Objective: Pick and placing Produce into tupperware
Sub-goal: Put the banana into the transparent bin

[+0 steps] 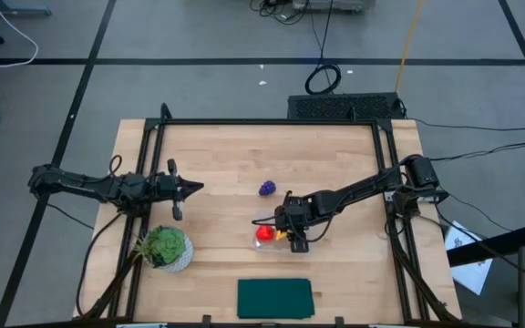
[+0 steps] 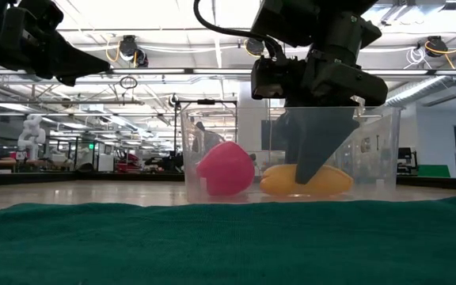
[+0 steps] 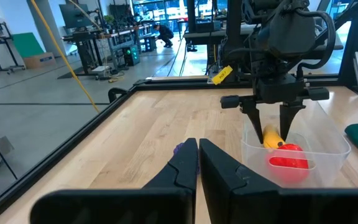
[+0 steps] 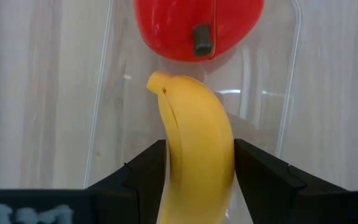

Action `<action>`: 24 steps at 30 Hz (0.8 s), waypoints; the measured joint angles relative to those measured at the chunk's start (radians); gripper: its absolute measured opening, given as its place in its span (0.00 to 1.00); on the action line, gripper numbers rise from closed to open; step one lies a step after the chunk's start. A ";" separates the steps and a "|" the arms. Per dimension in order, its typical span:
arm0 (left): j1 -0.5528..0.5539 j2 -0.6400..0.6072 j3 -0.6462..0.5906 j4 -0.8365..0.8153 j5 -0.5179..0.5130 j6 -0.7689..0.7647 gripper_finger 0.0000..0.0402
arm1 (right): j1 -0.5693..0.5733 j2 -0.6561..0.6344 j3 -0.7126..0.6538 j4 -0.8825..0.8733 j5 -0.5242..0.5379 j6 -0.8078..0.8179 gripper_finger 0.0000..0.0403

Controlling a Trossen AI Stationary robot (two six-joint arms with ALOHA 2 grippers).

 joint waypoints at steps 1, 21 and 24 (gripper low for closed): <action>0.000 0.000 0.000 0.000 0.000 0.000 0.05 | 0.000 0.000 0.000 0.000 0.000 0.000 0.44; 0.000 0.000 0.000 0.000 0.000 0.000 0.05 | 0.000 -0.001 0.073 -0.072 0.008 -0.019 0.44; 0.000 0.000 0.000 0.000 0.000 0.000 0.05 | 0.000 -0.001 0.093 -0.104 0.036 -0.022 0.44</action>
